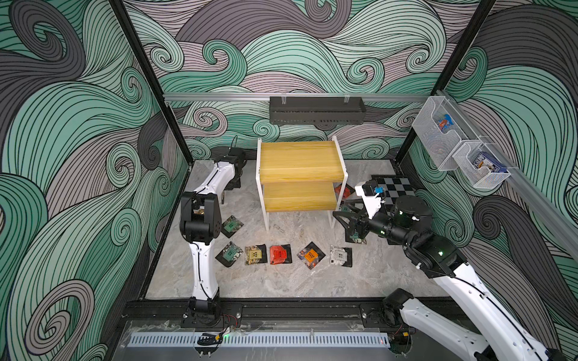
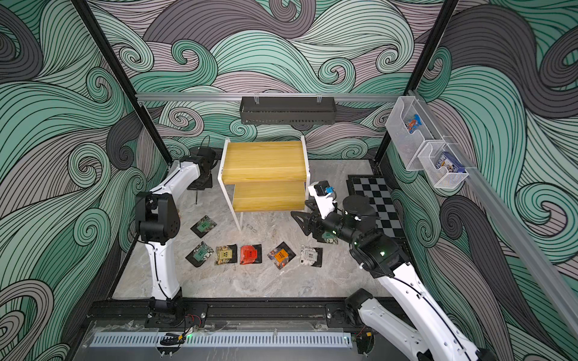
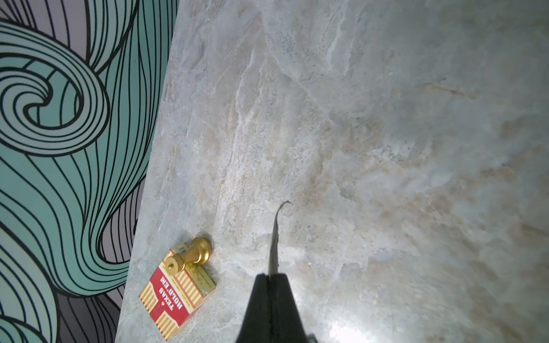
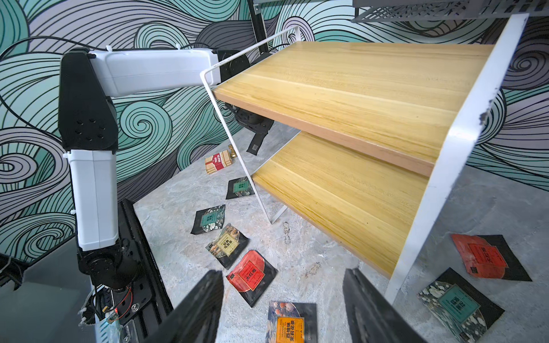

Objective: Remove the tea bags from the shelf
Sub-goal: Place the tea bag at the center of the board, then reset both arms

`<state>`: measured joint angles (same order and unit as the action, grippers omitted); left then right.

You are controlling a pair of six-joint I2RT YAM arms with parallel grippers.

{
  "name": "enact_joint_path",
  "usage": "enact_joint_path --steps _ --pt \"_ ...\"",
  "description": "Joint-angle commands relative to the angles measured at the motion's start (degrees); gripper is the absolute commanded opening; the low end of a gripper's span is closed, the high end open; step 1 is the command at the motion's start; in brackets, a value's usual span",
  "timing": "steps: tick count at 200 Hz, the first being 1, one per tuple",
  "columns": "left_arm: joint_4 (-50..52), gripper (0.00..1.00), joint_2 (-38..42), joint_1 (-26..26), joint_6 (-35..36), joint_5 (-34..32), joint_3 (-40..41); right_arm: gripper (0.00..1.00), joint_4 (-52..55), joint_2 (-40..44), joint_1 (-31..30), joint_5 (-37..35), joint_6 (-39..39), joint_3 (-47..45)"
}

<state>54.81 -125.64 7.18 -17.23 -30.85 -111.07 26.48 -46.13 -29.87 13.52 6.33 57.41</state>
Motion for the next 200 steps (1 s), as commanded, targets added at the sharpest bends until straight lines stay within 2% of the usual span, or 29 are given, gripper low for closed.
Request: enact_joint_path --steps 1,15,57,72,81,91,138,200 --pt "2.73 0.00 -3.33 1.62 -1.06 -1.69 -4.97 0.68 1.64 -0.18 0.25 -1.82 -0.70 1.53" --pt "3.11 0.00 -5.13 2.48 -1.41 -1.30 -6.21 0.68 2.25 -0.15 0.25 -2.13 -0.66 1.84" --pt "3.14 0.12 -7.35 3.75 -1.42 -1.16 -6.96 0.68 2.90 0.12 0.29 -2.93 -0.90 1.97" --pt "3.07 0.22 -7.34 3.98 -1.36 -0.50 -6.98 0.68 2.95 -0.14 0.26 -2.92 -0.94 2.05" --pt "3.12 0.24 -7.17 4.00 -1.24 0.03 -7.07 0.69 2.95 -0.47 0.25 -2.80 -1.04 2.26" --pt "3.20 0.31 -6.62 4.07 -1.33 0.59 -7.18 0.69 2.83 -0.71 0.26 -2.62 -1.20 2.45" --pt "2.84 0.50 -2.14 4.06 -0.73 4.04 -7.05 0.69 2.74 -1.88 0.32 -2.28 -2.05 2.93" --pt "1.97 0.51 5.36 3.50 -1.92 9.52 -2.43 0.69 1.63 -1.92 0.34 -1.74 -2.11 2.90"
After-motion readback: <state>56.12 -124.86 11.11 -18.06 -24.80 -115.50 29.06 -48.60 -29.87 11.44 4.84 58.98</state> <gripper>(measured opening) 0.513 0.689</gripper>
